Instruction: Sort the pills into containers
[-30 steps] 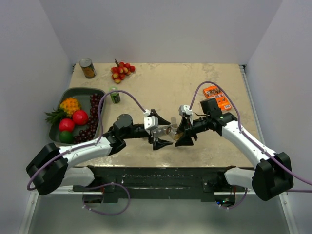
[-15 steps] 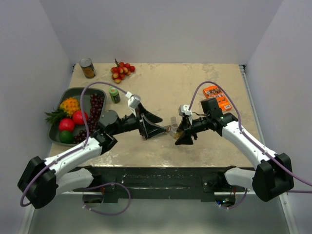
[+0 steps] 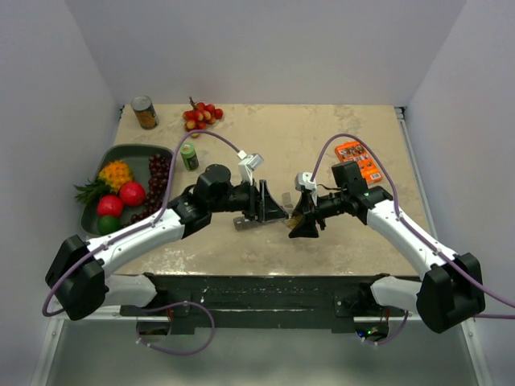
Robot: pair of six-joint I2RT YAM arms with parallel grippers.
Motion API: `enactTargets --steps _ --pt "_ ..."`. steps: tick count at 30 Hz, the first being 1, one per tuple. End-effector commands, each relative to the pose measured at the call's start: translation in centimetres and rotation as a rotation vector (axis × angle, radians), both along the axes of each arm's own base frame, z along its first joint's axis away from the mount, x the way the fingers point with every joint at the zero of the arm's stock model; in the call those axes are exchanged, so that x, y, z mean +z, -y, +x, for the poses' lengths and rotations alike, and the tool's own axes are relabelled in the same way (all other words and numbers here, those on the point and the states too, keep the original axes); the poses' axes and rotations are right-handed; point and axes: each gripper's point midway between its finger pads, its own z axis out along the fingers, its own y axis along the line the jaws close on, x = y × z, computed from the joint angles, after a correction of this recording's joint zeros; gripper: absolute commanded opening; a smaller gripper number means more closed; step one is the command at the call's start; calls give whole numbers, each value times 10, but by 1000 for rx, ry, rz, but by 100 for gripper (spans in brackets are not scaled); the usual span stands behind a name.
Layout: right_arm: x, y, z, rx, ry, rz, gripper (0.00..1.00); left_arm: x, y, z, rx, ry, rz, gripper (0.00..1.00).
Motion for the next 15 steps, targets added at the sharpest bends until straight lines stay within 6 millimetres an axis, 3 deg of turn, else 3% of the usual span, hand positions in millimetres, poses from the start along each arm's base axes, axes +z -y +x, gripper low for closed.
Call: enactTargets --steps 1,6,7,9,11,12,13,14,15 --pt "9 -1 3 -5 45 20 0 -2 5 -7 -40 -18 38 58" --pt "8 -1 4 -4 45 20 0 -2 7 -8 -75 17 43 29" --pt "9 -1 3 -2 42 22 0 2 9 -10 -122 92 31 15" --pt "9 -2 2 3 38 25 0 11 11 -20 -218 229 -3 12" --pt "12 -4 -1 17 31 42 0 16 6 -34 -353 533 -8 11" --pt "12 -4 -3 27 25 47 0 0 1 -44 -406 633 12 11" --pt "13 -5 -3 30 23 52 0 1 -1 -43 -471 903 2 12" --pt "15 -6 -4 39 22 60 0 9 -8 -48 -486 1056 -18 10" --pt "14 -6 -6 48 21 62 0 -6 -14 -48 -495 1140 4 4"
